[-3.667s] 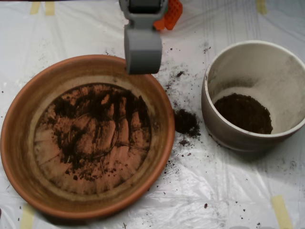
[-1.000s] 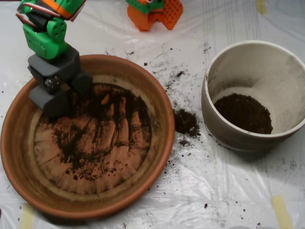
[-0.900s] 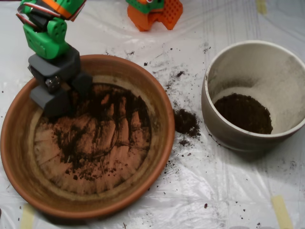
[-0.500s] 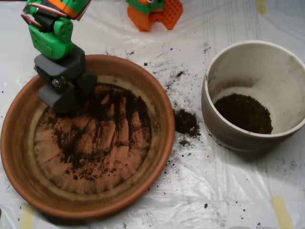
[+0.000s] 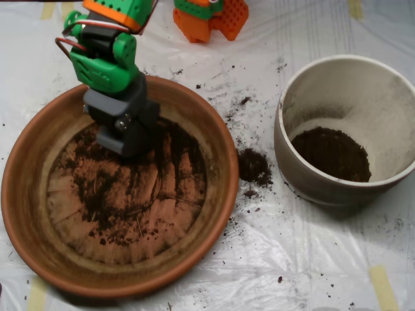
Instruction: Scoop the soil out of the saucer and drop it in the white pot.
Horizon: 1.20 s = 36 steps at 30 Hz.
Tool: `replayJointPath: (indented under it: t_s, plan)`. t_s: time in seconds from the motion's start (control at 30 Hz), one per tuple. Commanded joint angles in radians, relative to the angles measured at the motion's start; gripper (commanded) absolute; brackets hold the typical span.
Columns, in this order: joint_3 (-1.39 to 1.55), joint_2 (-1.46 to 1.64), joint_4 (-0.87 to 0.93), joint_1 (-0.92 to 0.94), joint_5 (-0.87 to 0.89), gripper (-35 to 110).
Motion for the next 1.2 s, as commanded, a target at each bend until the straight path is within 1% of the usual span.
replayJointPath:
  t_s: [0.0,0.27,0.57,0.7,0.8,1.0,1.17]
  plan:
    - [-0.046,0.011,0.083,-0.071,-0.014,-1]
    - [-0.218,0.078,0.232,-0.130,-0.005,-1]
    - [-0.173,0.385,0.242,-0.265,0.029,-1]
    - [-0.114,0.569,0.204,-0.341,0.034,-1]
    - [-0.114,0.666,0.209,-0.408,0.032,-1]
    - [-0.235,0.733,0.264,-0.546,0.015,-1]
    - [-0.416,0.661,0.295,-0.650,-0.011,-1]
